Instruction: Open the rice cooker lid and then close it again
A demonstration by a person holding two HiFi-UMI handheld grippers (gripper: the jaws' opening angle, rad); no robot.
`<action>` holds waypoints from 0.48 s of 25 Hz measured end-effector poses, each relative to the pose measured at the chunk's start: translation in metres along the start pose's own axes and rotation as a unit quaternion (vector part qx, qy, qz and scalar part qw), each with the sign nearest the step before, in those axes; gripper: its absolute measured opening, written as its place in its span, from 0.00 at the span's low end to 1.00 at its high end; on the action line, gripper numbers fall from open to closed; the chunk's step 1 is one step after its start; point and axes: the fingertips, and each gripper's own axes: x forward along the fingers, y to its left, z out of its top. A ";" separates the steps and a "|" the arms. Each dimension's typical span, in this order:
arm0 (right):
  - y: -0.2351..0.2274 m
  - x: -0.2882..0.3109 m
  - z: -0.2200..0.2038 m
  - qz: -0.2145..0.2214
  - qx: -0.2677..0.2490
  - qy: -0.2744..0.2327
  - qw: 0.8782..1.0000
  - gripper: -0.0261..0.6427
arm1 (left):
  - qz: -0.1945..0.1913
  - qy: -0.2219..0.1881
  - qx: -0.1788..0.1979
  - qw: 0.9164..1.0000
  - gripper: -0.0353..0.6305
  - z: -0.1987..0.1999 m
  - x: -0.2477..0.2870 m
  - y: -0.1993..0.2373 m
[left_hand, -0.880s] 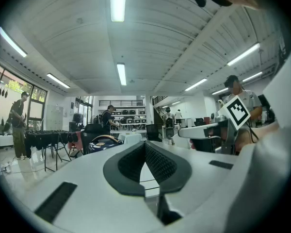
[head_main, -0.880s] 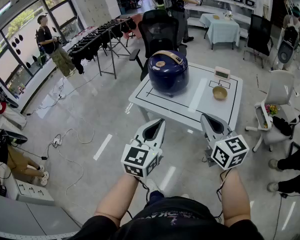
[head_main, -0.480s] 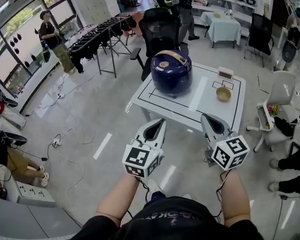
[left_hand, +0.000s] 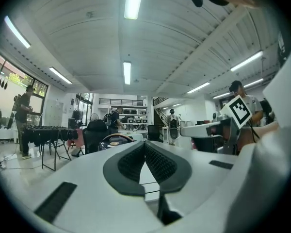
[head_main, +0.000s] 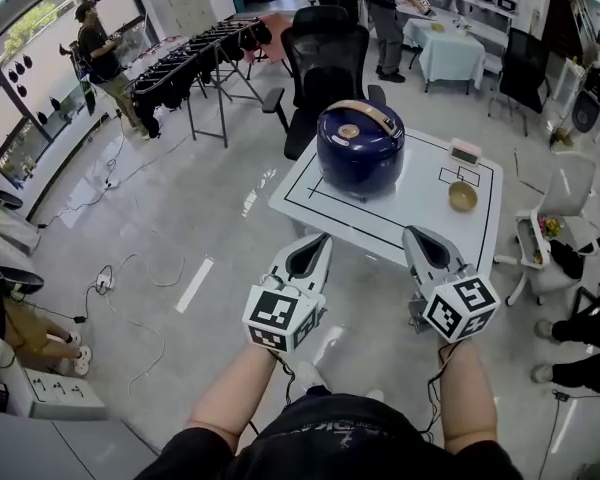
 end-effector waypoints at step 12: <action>0.017 0.078 -0.003 -0.038 0.011 -0.008 0.999 0.19 | -0.043 0.013 0.010 0.999 0.47 -0.007 0.016 0.083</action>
